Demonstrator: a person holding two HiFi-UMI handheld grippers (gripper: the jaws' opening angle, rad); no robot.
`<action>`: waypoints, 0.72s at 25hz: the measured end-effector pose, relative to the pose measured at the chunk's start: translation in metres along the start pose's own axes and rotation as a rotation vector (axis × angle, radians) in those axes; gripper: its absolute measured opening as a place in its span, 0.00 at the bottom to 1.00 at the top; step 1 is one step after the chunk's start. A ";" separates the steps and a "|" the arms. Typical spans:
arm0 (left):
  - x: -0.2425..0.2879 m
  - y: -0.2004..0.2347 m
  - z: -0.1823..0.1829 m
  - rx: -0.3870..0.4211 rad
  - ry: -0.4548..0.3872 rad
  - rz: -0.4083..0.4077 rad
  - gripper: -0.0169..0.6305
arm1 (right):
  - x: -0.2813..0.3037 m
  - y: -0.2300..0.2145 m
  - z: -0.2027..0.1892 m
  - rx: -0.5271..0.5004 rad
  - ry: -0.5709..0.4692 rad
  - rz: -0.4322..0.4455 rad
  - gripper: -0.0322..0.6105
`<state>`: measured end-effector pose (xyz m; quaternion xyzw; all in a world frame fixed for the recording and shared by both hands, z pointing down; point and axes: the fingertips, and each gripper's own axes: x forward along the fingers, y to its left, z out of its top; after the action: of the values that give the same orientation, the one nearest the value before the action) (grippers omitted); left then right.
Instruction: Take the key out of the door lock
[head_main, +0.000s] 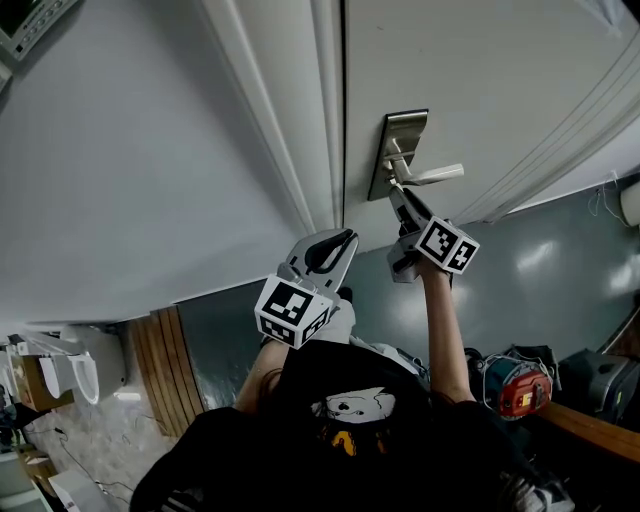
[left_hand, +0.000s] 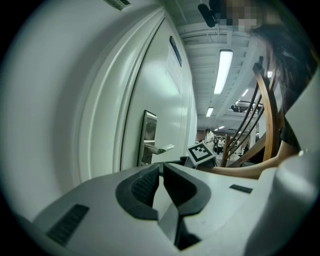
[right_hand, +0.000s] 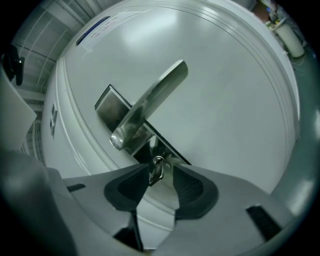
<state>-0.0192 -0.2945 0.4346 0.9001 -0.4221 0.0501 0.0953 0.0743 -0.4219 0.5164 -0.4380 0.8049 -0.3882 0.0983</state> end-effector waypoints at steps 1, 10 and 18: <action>0.000 0.001 -0.001 -0.001 0.002 0.002 0.07 | 0.002 0.000 0.000 0.028 -0.004 0.012 0.26; -0.003 0.008 -0.003 -0.006 0.008 0.019 0.07 | 0.008 0.001 -0.001 0.286 -0.057 0.095 0.13; -0.006 0.006 0.001 0.002 0.001 0.019 0.07 | 0.006 -0.003 -0.001 0.449 -0.114 0.086 0.10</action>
<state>-0.0276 -0.2941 0.4333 0.8961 -0.4306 0.0520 0.0941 0.0718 -0.4271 0.5200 -0.3916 0.7096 -0.5274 0.2550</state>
